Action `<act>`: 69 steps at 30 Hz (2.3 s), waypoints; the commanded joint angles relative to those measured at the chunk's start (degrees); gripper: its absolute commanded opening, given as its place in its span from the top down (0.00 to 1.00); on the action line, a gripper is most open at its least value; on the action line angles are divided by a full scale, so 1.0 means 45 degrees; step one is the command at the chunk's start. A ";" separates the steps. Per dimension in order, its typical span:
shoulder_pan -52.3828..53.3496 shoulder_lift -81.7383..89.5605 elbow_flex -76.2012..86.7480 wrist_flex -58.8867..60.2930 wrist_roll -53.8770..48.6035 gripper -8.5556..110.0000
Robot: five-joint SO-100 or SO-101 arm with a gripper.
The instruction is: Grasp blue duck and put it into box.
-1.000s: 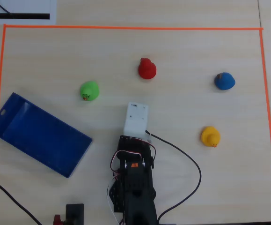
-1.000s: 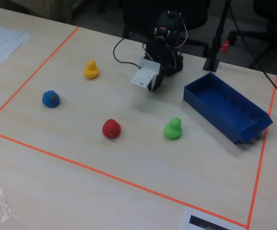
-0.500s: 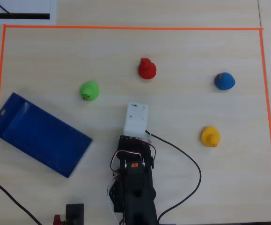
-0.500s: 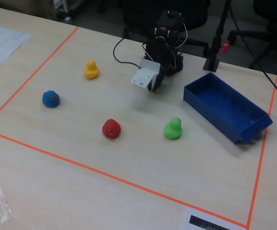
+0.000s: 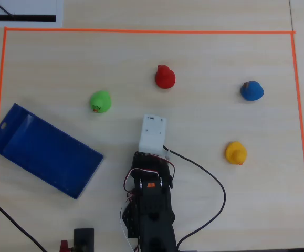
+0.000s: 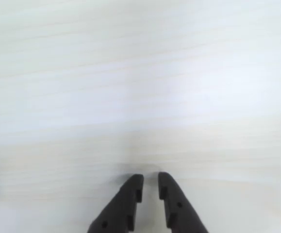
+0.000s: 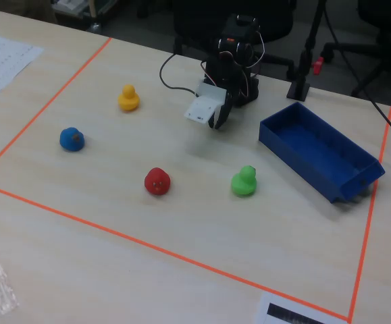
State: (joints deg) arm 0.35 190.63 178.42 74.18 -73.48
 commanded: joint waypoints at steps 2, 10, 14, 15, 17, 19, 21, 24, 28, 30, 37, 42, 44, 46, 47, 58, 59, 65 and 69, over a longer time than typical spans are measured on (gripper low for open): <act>0.0039 -0.0195 -0.0039 0.0195 0.0137 0.92; 0.0039 -0.0195 -0.0039 0.0195 0.0137 0.92; 0.0039 -0.0195 -0.0039 0.0195 0.0117 0.92; 0.0039 -0.0195 -0.0039 0.0195 0.0117 0.92; 0.0039 -0.0195 -0.0039 0.0195 0.0117 0.92; 0.0000 -0.0195 -0.0039 0.0195 0.0137 0.92; -0.0059 -0.0195 -0.0039 0.0195 0.0137 0.92; -0.0059 -0.0195 -0.0039 0.0195 0.0215 0.92; 0.0176 -0.0527 -0.0039 -0.0098 0.0039 0.93; 0.0820 -0.1543 -0.0273 -0.1602 -0.0430 0.93; 0.3594 -0.8789 -0.7480 -0.4258 -0.2109 0.87; 0.5039 -1.2012 -1.1621 -0.6953 -0.2734 0.80; 0.5645 -1.3105 -1.2461 -0.8691 -0.3105 0.77; 0.6309 -1.4102 -1.2598 -1.1406 -0.3574 0.74; 0.6660 -1.4668 -1.2461 -1.3145 -0.3867 0.73; 0.8965 -2.1309 -1.3477 -2.2246 -0.5137 0.64; 0.9121 -2.1797 -1.3789 -2.2305 -0.5117 0.64; 0.9844 -2.4473 -1.5137 -2.3164 -0.5176 0.64; 1.0313 -2.5996 -1.6191 -2.3203 -0.5215 0.64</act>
State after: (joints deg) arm 45.18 76.29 110.48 -28.48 -96.50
